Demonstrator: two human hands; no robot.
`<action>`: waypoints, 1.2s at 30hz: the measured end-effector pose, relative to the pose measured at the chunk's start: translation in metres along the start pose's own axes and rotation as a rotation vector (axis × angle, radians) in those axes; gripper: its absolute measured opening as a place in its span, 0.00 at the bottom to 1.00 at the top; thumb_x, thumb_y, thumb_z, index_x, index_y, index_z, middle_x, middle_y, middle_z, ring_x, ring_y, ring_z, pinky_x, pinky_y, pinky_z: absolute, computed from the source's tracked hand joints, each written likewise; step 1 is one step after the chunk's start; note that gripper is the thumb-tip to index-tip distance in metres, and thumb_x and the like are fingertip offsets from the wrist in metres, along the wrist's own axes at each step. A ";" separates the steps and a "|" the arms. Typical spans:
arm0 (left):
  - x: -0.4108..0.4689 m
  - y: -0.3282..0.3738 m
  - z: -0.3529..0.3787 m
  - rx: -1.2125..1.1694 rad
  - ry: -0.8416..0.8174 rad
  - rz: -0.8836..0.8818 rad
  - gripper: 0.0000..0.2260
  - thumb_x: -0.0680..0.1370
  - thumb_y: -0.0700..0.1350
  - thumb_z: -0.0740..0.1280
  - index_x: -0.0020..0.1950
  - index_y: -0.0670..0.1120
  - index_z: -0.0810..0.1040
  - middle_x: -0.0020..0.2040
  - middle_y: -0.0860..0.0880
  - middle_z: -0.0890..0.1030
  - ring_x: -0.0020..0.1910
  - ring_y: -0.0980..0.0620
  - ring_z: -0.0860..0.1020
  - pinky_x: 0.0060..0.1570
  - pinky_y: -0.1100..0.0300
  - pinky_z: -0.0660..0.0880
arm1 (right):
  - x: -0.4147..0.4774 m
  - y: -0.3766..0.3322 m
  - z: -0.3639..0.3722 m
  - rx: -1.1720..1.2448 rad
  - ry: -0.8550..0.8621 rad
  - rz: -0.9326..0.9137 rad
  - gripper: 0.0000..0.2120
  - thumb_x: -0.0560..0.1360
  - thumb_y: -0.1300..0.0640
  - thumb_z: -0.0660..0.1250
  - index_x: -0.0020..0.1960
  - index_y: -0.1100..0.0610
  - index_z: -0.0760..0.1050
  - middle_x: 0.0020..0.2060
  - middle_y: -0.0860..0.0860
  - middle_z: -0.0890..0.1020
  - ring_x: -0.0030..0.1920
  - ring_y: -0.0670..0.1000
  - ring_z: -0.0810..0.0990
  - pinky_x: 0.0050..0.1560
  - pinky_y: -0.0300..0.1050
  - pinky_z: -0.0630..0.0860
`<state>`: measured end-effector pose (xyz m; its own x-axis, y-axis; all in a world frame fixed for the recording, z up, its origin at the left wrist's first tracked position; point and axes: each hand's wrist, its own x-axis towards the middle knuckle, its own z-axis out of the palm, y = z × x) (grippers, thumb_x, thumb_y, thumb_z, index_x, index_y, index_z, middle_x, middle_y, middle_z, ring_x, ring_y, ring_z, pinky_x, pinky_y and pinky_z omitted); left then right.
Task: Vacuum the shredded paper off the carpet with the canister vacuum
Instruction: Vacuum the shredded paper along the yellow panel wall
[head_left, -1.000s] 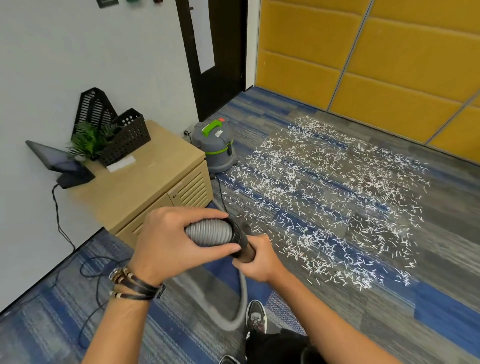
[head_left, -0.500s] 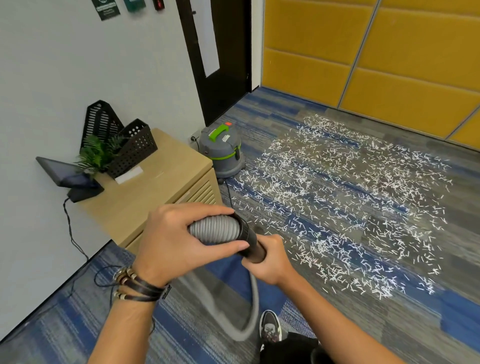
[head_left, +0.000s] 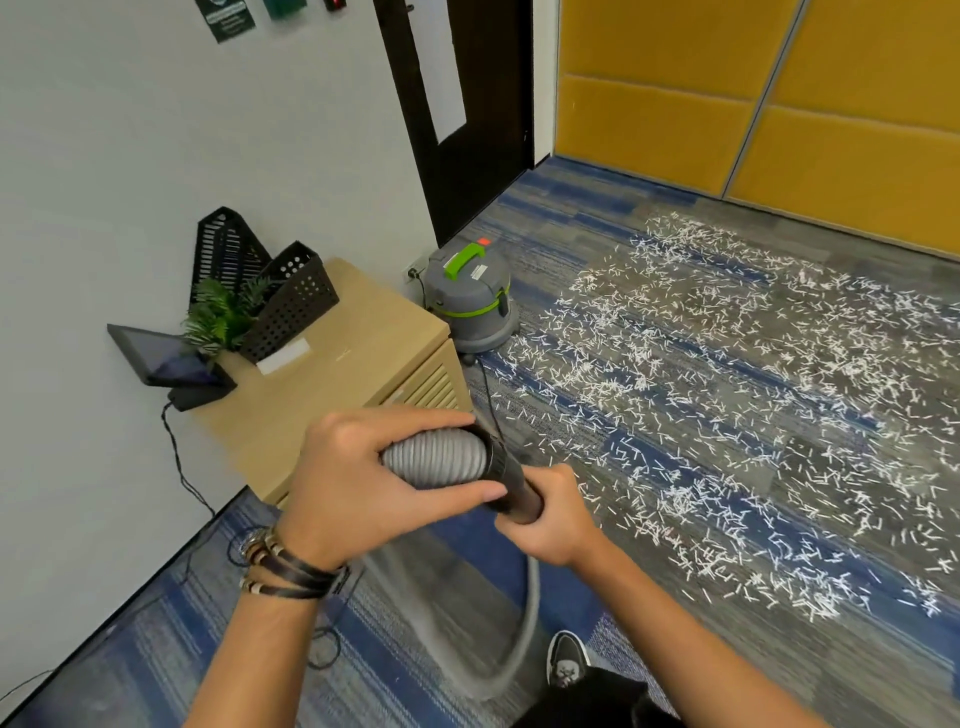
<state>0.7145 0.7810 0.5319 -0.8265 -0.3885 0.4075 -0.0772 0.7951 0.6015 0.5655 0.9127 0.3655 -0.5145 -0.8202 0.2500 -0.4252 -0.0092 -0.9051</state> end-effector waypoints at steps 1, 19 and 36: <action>0.004 -0.004 -0.003 0.018 0.037 -0.001 0.23 0.67 0.62 0.82 0.55 0.52 0.88 0.52 0.57 0.87 0.50 0.60 0.86 0.50 0.53 0.84 | 0.011 -0.001 -0.001 -0.021 -0.007 -0.017 0.12 0.61 0.62 0.69 0.34 0.48 0.67 0.24 0.44 0.66 0.25 0.43 0.62 0.30 0.34 0.59; 0.075 -0.118 -0.010 -0.012 -0.096 -0.068 0.21 0.64 0.67 0.80 0.53 0.60 0.87 0.49 0.66 0.86 0.49 0.67 0.84 0.51 0.61 0.82 | 0.115 0.035 0.066 0.072 0.016 0.168 0.23 0.64 0.66 0.70 0.32 0.37 0.70 0.24 0.39 0.70 0.25 0.41 0.64 0.29 0.36 0.60; 0.180 -0.159 -0.018 0.038 -0.052 0.074 0.23 0.66 0.68 0.79 0.54 0.55 0.89 0.49 0.61 0.87 0.49 0.64 0.84 0.50 0.57 0.83 | 0.218 0.041 0.046 0.070 0.224 0.075 0.25 0.62 0.65 0.70 0.35 0.32 0.71 0.25 0.37 0.70 0.25 0.39 0.65 0.32 0.27 0.59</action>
<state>0.5883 0.5766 0.5217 -0.8584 -0.3045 0.4129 -0.0356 0.8382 0.5442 0.4701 0.7076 0.3668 -0.6987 -0.6725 0.2441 -0.3309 0.0012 -0.9437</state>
